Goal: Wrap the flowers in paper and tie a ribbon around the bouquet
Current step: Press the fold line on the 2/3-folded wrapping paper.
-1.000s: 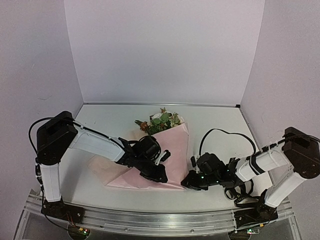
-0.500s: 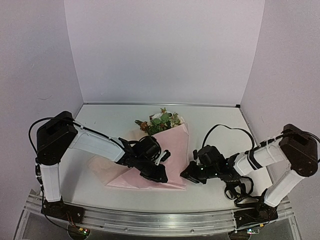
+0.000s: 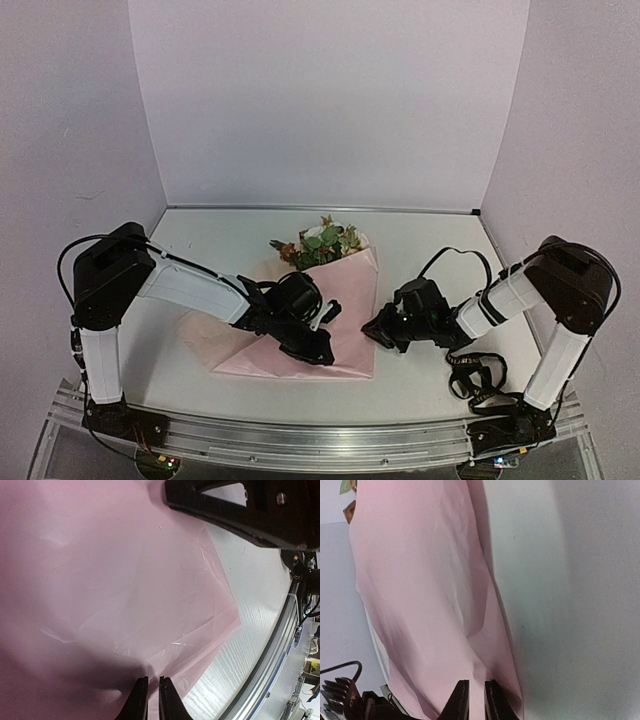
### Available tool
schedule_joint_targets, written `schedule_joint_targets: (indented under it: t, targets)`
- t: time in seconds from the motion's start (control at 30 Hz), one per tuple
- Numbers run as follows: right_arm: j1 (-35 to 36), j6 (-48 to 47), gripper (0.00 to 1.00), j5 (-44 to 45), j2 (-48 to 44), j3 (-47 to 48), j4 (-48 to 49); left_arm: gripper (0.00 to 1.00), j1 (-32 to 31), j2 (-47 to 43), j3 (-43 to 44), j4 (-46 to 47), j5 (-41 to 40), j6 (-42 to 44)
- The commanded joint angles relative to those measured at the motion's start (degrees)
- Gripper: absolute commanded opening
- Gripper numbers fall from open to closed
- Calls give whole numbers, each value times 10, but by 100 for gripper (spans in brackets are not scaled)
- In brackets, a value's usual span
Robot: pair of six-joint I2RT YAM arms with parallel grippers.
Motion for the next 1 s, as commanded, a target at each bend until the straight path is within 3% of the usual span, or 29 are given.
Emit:
schedule_joint_targets:
  t: [0.0, 0.5, 0.97]
  targets:
    - [-36, 13, 11, 23, 32, 25, -4, 10, 0, 23, -6, -64, -32, 16]
    - [-156, 60, 11, -14, 170, 208, -24, 9, 1, 28, 4, -86, -14, 41]
    - [-243, 55, 11, -50, 296, 515, -209, 10, 2, 23, 21, -102, -19, 50]
